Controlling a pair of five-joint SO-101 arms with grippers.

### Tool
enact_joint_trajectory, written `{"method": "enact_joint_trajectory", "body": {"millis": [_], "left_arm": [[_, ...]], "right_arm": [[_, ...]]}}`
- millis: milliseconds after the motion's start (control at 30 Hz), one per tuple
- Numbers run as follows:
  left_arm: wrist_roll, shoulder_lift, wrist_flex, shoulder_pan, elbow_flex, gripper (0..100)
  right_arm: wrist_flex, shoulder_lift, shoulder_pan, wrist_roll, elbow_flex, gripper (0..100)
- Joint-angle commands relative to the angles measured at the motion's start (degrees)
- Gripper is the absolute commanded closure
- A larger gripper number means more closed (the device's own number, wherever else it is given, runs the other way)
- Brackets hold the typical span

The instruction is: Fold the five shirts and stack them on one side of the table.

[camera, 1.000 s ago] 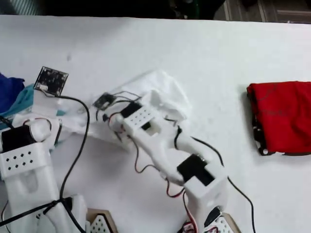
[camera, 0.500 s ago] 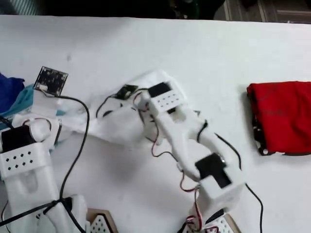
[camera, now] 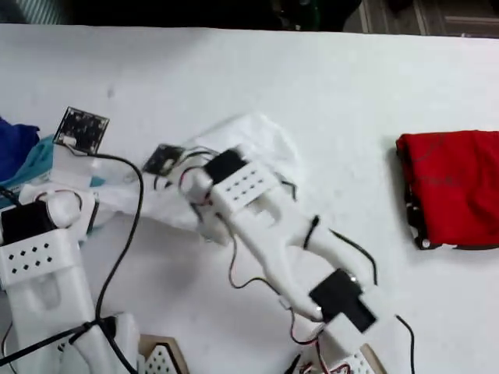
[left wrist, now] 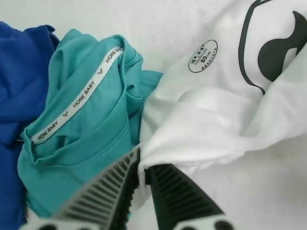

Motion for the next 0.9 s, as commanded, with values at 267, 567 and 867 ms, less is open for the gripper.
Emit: {"method": "enact_joint_trajectory", "body": {"millis": [267,567,867], "left_arm": [[0.00,-1.10,-0.18,-0.40,-2.29,98],[0.00,-1.19,1.49,-0.40,-2.64,98],[0.00,-1.19,1.41,-0.04,-2.73,98]], "right_arm": [[-8.84,18.33,-1.54,-4.13,-10.20,58.0],[-2.07,18.33,6.55,1.32,-12.22,97.1],[15.08,8.48,14.37,11.16,-11.52,97.8]]}}
